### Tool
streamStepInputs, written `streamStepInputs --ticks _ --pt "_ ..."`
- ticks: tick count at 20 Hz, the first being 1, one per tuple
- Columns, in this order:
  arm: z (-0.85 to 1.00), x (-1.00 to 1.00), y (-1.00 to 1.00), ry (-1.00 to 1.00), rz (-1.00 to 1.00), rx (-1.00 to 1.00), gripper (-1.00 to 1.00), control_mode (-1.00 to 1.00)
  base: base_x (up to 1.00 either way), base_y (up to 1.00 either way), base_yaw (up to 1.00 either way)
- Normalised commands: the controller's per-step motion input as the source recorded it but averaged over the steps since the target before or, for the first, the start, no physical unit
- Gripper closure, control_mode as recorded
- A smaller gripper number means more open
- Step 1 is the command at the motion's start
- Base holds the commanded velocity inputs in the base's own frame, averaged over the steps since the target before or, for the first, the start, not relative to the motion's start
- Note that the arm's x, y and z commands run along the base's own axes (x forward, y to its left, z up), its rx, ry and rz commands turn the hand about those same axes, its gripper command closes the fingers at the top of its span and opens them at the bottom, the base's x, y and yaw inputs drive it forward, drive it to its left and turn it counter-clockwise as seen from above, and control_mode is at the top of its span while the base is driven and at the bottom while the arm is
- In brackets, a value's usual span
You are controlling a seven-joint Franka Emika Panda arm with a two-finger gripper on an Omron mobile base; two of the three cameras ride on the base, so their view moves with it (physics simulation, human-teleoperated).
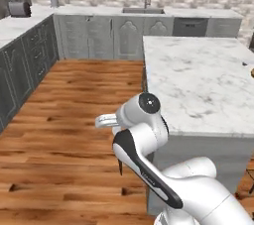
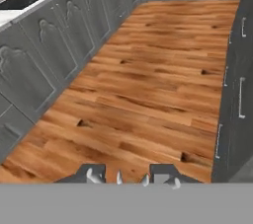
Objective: Pick up the metallic utensils from the counter and place them in the open drawer. Make sure not to pick up any wooden utensils.
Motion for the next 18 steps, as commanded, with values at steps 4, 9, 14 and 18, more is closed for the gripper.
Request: streamStepInputs --ticks 4,9,14,18 --pt "0.00 0.00 0.00 0.00 0.00 0.00 1.00 1.00 0.40 1.00 -0.52" --pt "0.00 0.00 0.00 0.00 0.00 0.00 1.00 1.00 0.58 1.00 -0.51" --pt "0.00 0.00 0.00 0.00 0.00 0.00 1.00 1.00 0.54 1.00 -0.47" --pt "0.00 0.00 0.00 0.00 0.00 0.00 1.00 1.00 0.90 1.00 -0.46"
